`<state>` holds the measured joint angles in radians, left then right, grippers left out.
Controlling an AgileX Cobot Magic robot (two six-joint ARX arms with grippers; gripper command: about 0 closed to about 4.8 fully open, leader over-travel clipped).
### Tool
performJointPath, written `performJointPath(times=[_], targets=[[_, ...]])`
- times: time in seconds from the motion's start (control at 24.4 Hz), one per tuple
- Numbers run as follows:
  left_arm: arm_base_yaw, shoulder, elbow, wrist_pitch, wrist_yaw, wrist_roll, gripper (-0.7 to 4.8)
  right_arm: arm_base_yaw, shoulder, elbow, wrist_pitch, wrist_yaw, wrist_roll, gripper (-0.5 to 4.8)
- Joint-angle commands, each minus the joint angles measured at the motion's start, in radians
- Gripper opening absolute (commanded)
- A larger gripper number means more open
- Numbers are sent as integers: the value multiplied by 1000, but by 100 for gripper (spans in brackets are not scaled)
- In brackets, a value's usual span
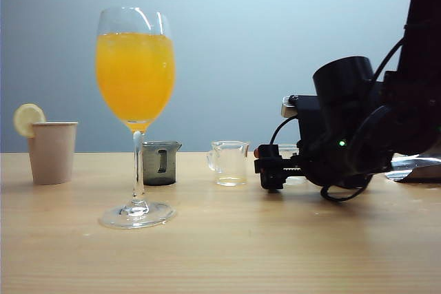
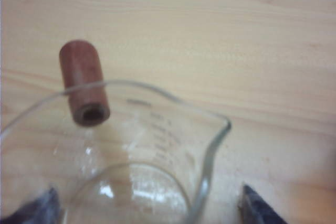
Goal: Pick up the third measuring cup from the left, pour the pineapple juice inside into the goblet, and finally put the measuring cup back in its original place.
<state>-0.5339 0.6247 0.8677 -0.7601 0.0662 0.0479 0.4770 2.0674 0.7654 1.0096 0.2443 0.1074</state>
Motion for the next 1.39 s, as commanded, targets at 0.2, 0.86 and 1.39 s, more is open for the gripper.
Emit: performJointPath(times=[0.2, 0.86, 1.39], targets=[[-1, -2, 4, 6, -2, -3, -5, 2, -98, -117, 47, -44, 3, 462], [-1, -2, 4, 6, -2, -3, -5, 2, -1098, -401, -574, -89, -45, -3], [-1, -2, 4, 6, -2, -3, -5, 2, -1746, -401, -1133, -47, -14, -3]])
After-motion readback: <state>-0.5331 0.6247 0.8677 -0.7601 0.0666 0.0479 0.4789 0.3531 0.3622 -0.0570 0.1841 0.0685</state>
